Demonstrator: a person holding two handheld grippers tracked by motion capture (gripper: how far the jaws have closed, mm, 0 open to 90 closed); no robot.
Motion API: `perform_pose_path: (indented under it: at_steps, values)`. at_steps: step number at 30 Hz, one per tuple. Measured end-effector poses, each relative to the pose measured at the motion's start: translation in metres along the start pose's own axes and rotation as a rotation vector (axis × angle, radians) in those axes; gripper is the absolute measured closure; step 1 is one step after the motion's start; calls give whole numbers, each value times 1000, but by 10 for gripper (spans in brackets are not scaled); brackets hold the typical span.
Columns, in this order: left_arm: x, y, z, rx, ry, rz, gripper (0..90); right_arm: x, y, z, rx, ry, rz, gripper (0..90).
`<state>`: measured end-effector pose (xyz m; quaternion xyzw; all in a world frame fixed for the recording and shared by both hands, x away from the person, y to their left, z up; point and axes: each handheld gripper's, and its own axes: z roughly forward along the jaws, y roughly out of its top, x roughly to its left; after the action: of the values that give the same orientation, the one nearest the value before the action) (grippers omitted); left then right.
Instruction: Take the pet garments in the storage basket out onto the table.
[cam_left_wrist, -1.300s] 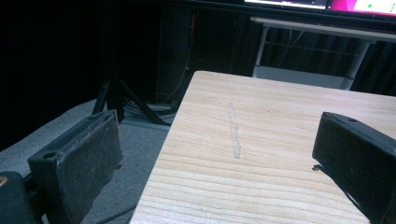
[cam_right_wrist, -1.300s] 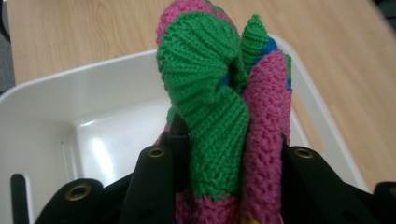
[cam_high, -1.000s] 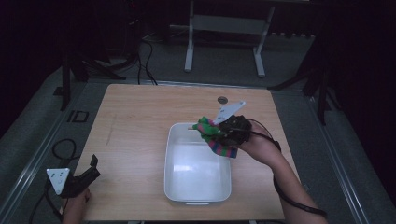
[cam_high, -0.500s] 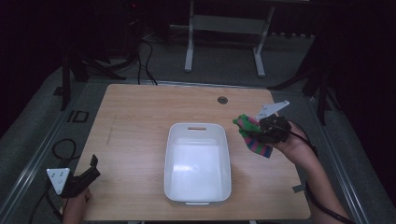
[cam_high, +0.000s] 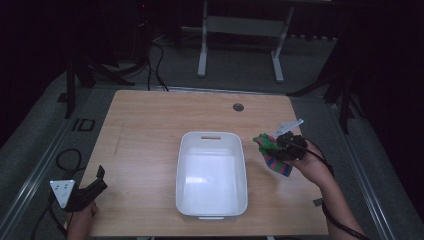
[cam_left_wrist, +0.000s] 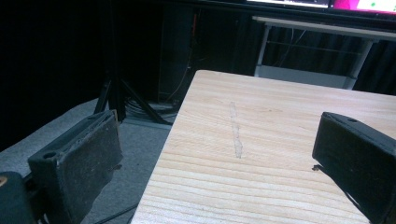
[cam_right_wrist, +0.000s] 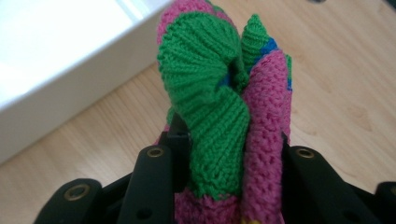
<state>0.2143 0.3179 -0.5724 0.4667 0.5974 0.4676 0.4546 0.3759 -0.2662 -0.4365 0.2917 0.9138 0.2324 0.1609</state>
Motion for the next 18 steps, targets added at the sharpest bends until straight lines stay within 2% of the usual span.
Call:
perform_pose_path:
  at_steps: [4,7,14,18]
  values:
    - [0,0,0,-2,0,1,18,0,-3,20,27,7,1,662]
    - [0,0,0,-1,0,1,18,-1,-7,35,43,-7,1,658]
    - [0,0,0,-3,-2,7,18,-3,-16,61,71,-3,28,656]
    - [0,0,0,-3,-1,7,18,0,-21,84,109,12,38,650]
